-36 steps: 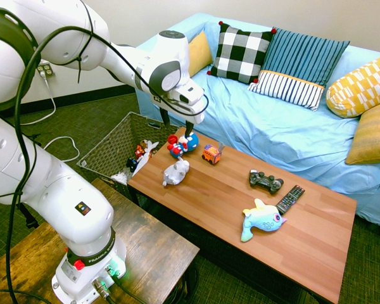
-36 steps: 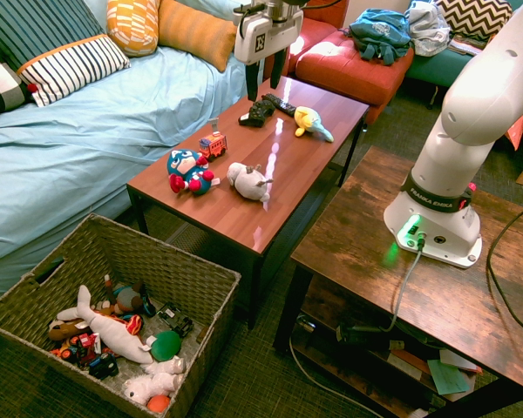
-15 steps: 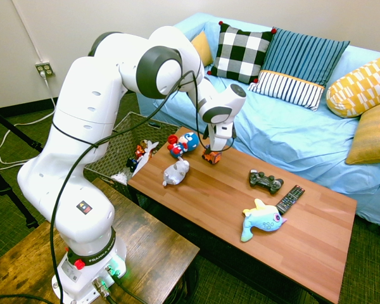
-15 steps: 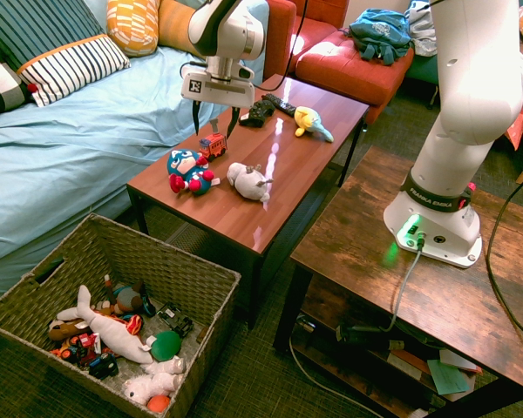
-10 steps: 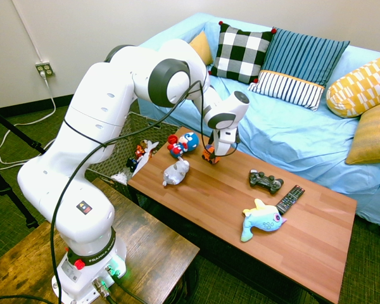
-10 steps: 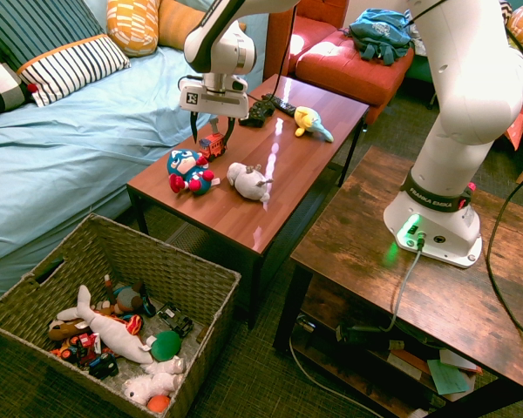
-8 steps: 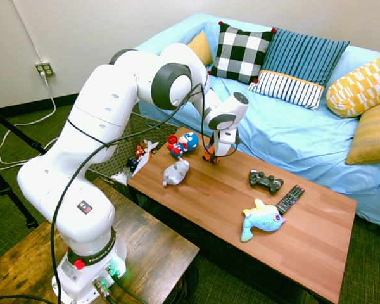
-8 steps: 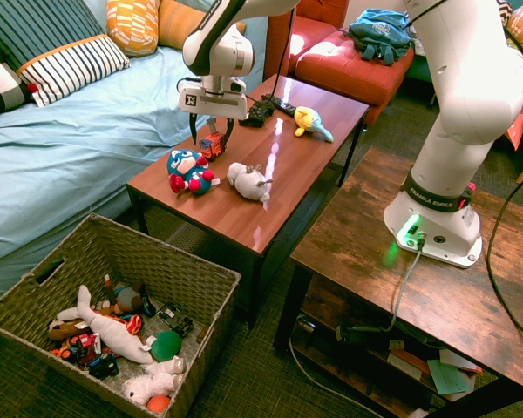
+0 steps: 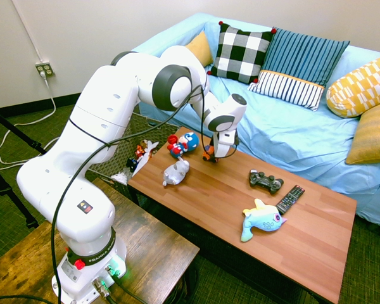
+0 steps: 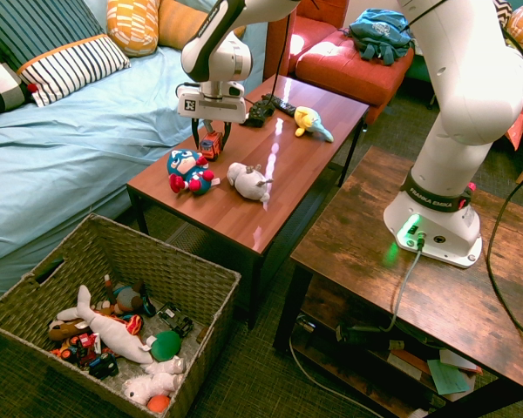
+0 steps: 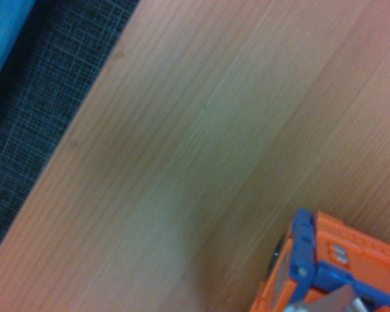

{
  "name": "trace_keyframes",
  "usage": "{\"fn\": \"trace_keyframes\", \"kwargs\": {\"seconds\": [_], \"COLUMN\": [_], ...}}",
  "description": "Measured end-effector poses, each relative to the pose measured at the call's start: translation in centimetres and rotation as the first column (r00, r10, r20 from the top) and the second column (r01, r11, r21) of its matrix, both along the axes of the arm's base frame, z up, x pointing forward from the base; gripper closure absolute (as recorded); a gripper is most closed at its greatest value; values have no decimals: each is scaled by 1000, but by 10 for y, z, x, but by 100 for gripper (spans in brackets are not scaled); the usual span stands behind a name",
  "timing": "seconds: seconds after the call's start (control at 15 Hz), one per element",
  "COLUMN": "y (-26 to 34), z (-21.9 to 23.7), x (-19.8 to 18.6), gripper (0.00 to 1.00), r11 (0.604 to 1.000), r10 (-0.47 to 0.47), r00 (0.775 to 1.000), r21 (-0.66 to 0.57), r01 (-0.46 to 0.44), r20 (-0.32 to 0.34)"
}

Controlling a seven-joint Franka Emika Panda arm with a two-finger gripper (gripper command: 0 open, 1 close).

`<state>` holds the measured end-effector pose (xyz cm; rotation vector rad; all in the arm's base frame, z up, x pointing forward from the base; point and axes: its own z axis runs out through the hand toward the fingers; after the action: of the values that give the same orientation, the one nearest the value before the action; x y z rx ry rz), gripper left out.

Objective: Put the toy car in the basket

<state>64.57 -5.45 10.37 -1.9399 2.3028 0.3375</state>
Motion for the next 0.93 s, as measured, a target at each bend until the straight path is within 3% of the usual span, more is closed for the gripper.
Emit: {"fn": "trace_keyframes", "kwargs": {"seconds": [0.27,0.47,0.67,0.93], "y": [-1,1,38,180], "z": [0,15,75,186], "x": [3,3,-11,-31], "gripper": [100,100,100,100], "r11": [1000,999,998,976], "r10": [-5,-13,37,199], "r00": [1000,995,978,934], "r21": [-11,-34,-64,-143], "r01": [5,16,-24,-163], "r20": [22,98,207,298]}}
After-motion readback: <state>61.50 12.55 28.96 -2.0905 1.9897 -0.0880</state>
